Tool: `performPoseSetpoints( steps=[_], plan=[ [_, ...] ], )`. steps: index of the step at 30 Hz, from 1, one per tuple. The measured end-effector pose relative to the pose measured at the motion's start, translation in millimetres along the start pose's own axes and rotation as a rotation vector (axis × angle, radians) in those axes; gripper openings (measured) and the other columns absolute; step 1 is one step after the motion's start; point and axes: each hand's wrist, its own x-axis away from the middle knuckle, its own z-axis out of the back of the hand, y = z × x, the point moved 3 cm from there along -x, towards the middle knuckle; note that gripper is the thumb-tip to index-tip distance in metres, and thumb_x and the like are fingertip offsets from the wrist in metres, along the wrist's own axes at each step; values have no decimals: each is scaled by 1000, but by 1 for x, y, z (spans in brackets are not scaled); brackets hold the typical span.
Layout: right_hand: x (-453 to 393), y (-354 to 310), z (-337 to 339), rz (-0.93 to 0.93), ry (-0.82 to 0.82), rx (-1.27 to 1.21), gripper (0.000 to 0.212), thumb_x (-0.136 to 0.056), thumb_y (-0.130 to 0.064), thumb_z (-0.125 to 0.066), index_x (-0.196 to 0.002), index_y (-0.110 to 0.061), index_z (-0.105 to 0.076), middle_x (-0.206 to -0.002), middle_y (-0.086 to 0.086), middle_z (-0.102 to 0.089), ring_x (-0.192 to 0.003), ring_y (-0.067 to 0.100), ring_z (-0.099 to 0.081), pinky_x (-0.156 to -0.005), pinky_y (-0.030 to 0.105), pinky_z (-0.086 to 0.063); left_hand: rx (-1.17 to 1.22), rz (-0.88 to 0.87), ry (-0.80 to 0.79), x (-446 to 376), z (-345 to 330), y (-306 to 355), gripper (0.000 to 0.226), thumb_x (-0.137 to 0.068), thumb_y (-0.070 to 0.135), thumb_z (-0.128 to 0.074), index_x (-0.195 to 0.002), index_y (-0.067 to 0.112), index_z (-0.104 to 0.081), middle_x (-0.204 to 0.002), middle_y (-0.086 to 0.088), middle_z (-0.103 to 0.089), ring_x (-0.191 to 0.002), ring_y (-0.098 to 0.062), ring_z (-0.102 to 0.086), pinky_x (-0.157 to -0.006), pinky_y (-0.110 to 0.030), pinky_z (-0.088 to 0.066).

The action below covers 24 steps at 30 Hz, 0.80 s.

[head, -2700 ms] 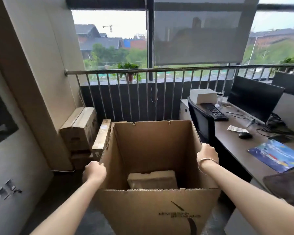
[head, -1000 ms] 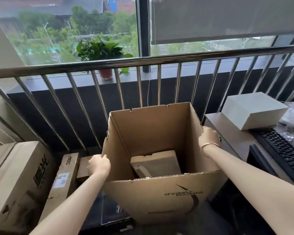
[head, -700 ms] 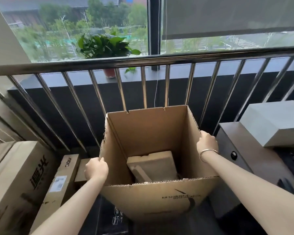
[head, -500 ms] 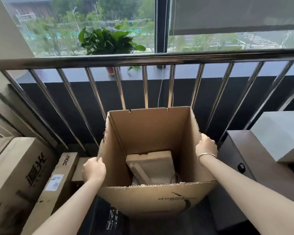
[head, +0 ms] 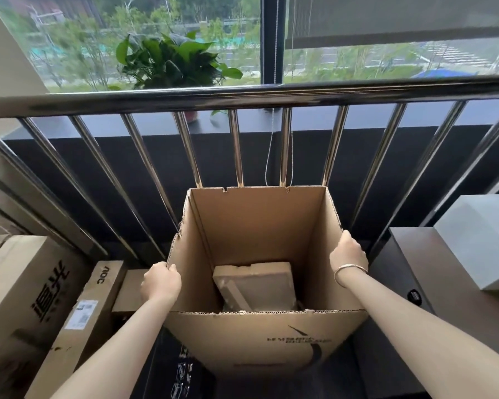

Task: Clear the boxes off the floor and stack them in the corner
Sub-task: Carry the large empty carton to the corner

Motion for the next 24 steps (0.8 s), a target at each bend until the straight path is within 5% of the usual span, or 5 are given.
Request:
performPoseSetpoints(
  steps=[5, 8, 12, 16, 24],
  plan=[
    [1, 3, -2, 15, -68, -37, 40, -90, -7, -41, -131, -5, -39, -134, 14, -51, -116, 39, -52, -89, 41, -44, -25, -9, -17, 6, -2, -1, 32, -99, 31, -41, -109, 8, -62, -111, -14, -65, -104, -36, -58, -86, -40, -45],
    [8, -2, 2, 93, -79, 42, 57, -93, -15, -48, -144, -2, -26, -152, 13, -29, -140, 31, -28, -109, 44, -31, 6, -56, -20, 11, 1, 0, 38, -100, 30, -40, -126, 10, -58, -125, -15, -62, -116, -36, -54, -96, -44, -45],
    [31, -19, 12, 178, -82, 35, 68, -98, -24, -46, -151, -3, -10, -160, 12, -7, -148, 26, -5, -120, 39, -9, 52, -219, 17, 27, 14, 18, 51, -102, 26, -42, -148, 6, -35, -155, -16, -31, -147, -32, -18, -120, -46, -14],
    [65, -40, 22, 254, -151, -48, 65, -101, -29, -40, -153, -7, -9, -161, 8, -6, -148, 22, -7, -119, 31, -7, 191, -296, -97, 47, 21, 42, 54, -102, 34, -42, -151, 15, -31, -159, -11, -23, -147, -34, -16, -116, -46, -21],
    [155, -62, 50, 202, -190, -367, 61, -102, -33, -39, -154, -13, -12, -161, 1, -13, -146, 20, -20, -116, 29, -20, 350, -448, -366, 93, 33, 63, 52, -101, 37, -44, -147, 13, -40, -152, -3, -40, -142, -21, -33, -116, -32, -23]
  ],
)
